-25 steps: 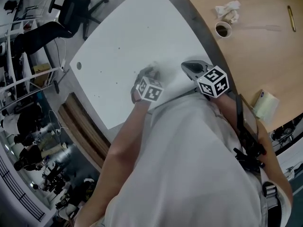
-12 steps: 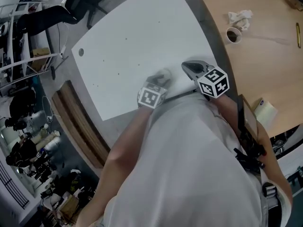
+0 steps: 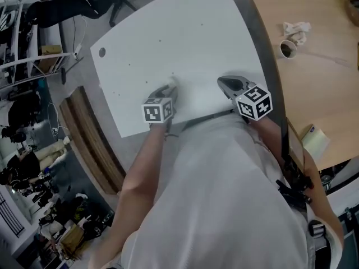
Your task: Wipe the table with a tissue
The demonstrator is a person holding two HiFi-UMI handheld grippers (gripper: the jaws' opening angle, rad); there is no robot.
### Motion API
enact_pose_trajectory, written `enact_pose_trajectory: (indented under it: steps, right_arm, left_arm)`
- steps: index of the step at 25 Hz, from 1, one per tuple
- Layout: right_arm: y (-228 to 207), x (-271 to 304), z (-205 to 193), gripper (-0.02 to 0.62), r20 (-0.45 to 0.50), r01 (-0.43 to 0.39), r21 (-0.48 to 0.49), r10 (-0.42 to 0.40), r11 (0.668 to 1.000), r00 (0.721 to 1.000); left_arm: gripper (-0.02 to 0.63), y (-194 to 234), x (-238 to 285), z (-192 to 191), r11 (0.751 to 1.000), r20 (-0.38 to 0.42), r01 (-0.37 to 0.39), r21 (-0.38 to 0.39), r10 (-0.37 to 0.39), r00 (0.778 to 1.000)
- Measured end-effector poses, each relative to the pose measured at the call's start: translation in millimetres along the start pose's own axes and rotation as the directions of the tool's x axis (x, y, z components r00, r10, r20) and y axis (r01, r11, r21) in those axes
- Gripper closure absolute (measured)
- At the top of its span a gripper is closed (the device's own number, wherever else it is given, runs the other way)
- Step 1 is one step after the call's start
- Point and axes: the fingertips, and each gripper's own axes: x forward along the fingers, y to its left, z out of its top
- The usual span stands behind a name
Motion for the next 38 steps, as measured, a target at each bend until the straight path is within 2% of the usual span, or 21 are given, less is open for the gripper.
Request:
enact_pose_trajectory:
  steps: [6, 11, 18, 23, 25, 29, 32, 34, 36, 38]
  right_arm:
    - [5, 0, -4, 0.577, 0.006, 0.019, 0.011, -0.019, 1.000, 1.000]
    - [0, -9, -7, 0.577, 0.018, 0.055, 0.031, -0.055, 0.998, 0.998]
    - [-7, -19, -17, 0.577, 0.032, 0.094, 0.073, -0.096, 0.993, 0.995]
    - [-11, -20, -19, 0.577, 0.038, 0.102, 0.090, -0.106, 0.991, 0.994]
    - [-12, -20, -18, 0.577, 0.038, 0.101, 0.092, -0.105, 0.991, 0.994]
    - [-14, -18, -16, 0.577, 0.034, 0.092, 0.085, -0.095, 0.992, 0.995]
    - [-17, -18, -14, 0.577, 0.028, 0.089, 0.074, -0.091, 0.993, 0.995]
    - [-17, -16, -11, 0.577, 0.025, 0.086, 0.066, -0.088, 0.994, 0.996]
    - [-16, -15, -9, 0.577, 0.020, 0.082, 0.056, -0.084, 0.995, 0.996]
    - [-14, -13, -6, 0.577, 0.015, 0.077, 0.046, -0.078, 0.996, 0.997]
  left_arm:
    - [0.480, 38, 10, 26, 0.999, 0.026, -0.046, -0.006, 0.046, 0.999]
    - [0.480, 57, 21, 41, 0.995, -0.004, -0.086, 0.050, 0.086, 0.996]
    - [0.480, 65, 35, 33, 0.978, -0.105, -0.134, 0.161, 0.151, 0.983]
    - [0.482, 56, 37, 37, 0.942, -0.119, -0.190, 0.276, 0.230, 0.966]
    - [0.482, 48, 40, 36, 0.931, -0.124, -0.189, 0.312, 0.238, 0.963]
    - [0.482, 15, 45, 37, 0.917, -0.123, -0.132, 0.378, 0.190, 0.974]
    - [0.482, -21, 50, 32, 0.895, -0.114, -0.080, 0.438, 0.144, 0.983]
    - [0.482, -44, 51, 29, 0.895, -0.109, -0.043, 0.444, 0.101, 0.989]
    - [0.482, -68, 52, 25, 0.906, -0.113, 0.043, 0.422, 0.005, 0.994]
    - [0.482, -91, 49, 23, 0.914, -0.100, 0.151, 0.376, -0.122, 0.987]
